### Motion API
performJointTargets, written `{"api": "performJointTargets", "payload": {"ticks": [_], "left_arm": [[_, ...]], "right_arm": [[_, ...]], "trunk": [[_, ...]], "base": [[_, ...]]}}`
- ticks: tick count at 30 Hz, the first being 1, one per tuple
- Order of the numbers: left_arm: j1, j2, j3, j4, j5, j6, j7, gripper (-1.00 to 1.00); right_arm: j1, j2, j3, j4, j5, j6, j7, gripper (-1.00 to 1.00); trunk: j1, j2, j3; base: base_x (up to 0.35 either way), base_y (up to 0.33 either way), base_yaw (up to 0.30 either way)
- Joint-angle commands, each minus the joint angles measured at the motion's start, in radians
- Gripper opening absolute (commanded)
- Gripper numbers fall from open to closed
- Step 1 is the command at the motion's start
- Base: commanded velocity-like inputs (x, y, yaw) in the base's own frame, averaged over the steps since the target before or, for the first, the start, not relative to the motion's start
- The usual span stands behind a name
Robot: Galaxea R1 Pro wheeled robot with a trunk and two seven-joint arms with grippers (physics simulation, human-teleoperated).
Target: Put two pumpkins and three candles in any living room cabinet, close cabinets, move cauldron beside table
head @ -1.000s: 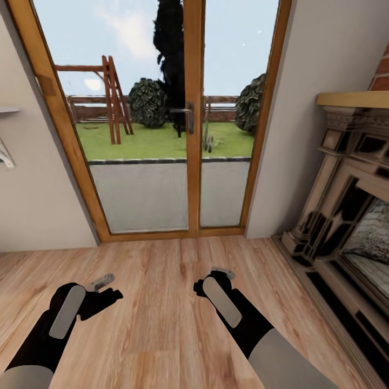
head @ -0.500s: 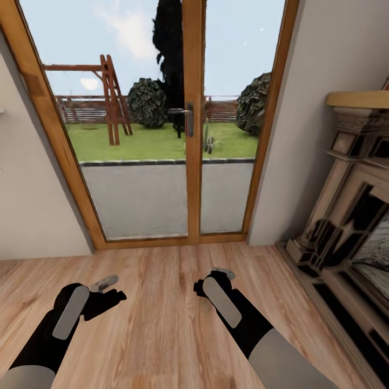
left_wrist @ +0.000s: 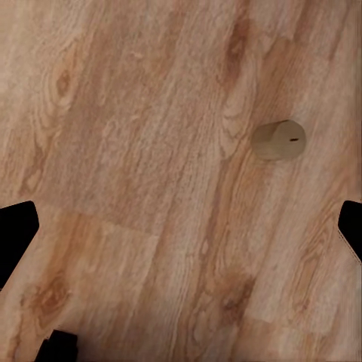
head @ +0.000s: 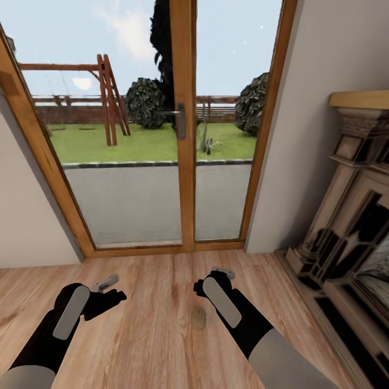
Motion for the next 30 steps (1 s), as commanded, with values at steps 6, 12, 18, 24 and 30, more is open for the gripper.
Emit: {"api": "performJointTargets", "payload": {"ticks": [6,12,18,24,30], "left_arm": [[-0.001,0.000,0.001,-0.001,0.011,0.003,0.010,1.00],[-0.001,0.000,0.001,-0.001,0.012,0.003,0.010,1.00],[-0.001,0.000,0.001,-0.001,0.012,0.003,0.010,1.00],[-0.001,0.000,0.002,-0.001,0.012,0.003,0.010,1.00],[-0.001,0.000,0.005,-0.013,0.011,0.002,0.010,1.00]], "right_arm": [[-0.001,0.000,0.001,-0.001,-0.006,0.004,-0.008,1.00],[-0.001,0.000,0.002,-0.001,-0.007,0.005,-0.008,1.00],[-0.001,0.000,0.003,-0.001,-0.006,0.005,-0.008,1.00],[-0.001,0.000,0.002,-0.002,-0.007,0.005,-0.008,1.00],[-0.001,0.000,0.002,-0.002,-0.008,0.005,-0.008,1.00]], "trunk": [[0.000,0.000,-0.001],[0.000,0.000,-0.001],[0.000,0.000,-0.001],[0.000,0.000,-0.001],[0.000,0.000,-0.001]], "base": [[0.278,-0.035,0.000],[0.289,0.127,0.000],[0.224,0.141,0.000],[0.197,0.077,0.000],[0.039,0.014,0.000]]}}
